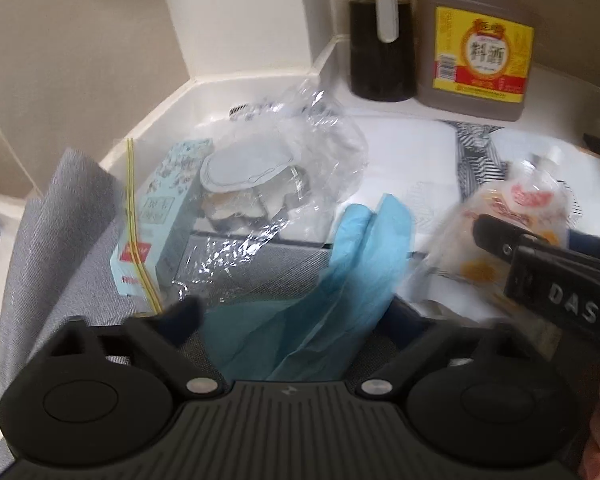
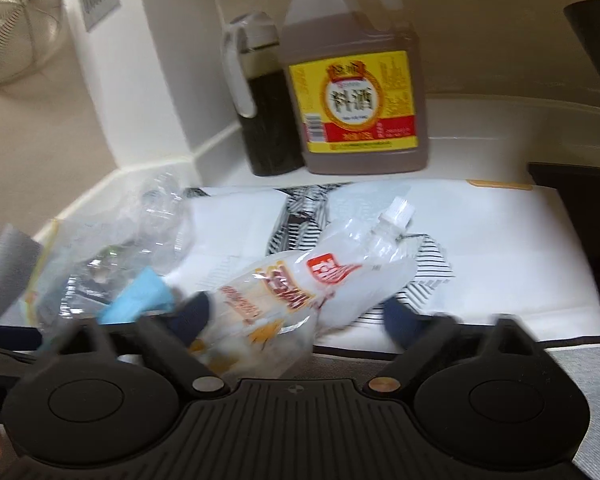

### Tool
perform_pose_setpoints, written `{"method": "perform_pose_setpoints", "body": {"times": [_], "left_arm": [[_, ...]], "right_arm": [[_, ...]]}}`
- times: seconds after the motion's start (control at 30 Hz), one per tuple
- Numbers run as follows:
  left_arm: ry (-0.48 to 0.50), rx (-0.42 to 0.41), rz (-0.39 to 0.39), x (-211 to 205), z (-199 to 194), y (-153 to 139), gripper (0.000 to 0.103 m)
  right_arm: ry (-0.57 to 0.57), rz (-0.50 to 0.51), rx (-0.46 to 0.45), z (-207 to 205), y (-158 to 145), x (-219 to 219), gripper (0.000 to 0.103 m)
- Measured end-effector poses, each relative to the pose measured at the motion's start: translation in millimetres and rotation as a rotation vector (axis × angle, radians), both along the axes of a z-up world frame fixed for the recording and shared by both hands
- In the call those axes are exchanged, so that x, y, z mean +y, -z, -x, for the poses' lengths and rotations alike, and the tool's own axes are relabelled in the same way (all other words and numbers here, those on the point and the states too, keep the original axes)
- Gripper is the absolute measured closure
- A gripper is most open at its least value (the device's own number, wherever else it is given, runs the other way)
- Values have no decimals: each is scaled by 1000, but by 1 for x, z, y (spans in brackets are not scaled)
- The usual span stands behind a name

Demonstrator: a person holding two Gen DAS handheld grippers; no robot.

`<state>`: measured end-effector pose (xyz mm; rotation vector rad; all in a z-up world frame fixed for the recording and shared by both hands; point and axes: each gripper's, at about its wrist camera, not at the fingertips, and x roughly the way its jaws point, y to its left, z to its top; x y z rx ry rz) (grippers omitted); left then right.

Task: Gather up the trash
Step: 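Grasp the blue glove with the left tool while the right tool grasps the white drink pouch, then carry the blue glove and white drink pouch down over the trash bin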

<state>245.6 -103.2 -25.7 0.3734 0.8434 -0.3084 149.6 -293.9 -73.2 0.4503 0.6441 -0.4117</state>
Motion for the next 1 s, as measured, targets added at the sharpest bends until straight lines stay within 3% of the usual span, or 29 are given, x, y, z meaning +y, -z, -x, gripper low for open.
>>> {"method": "perform_pose_setpoints", "body": {"times": [0.17,0.33,0.6,1.0], "left_arm": [[4,-20,54,-2,9,-18,38],[12,-54,122,4,21,-42,39],[12,-116,152,19,50,-68,39],[-14,-176,156,66,118,-111,39]], "right_arm": [[-2,-70,-74,5,-2,-2,62],[14,-40,-167,14,-14,-1,75],[57,-11,-319,30,-27,-2,77],[57,24,-449,59,-59,6,77]]}}
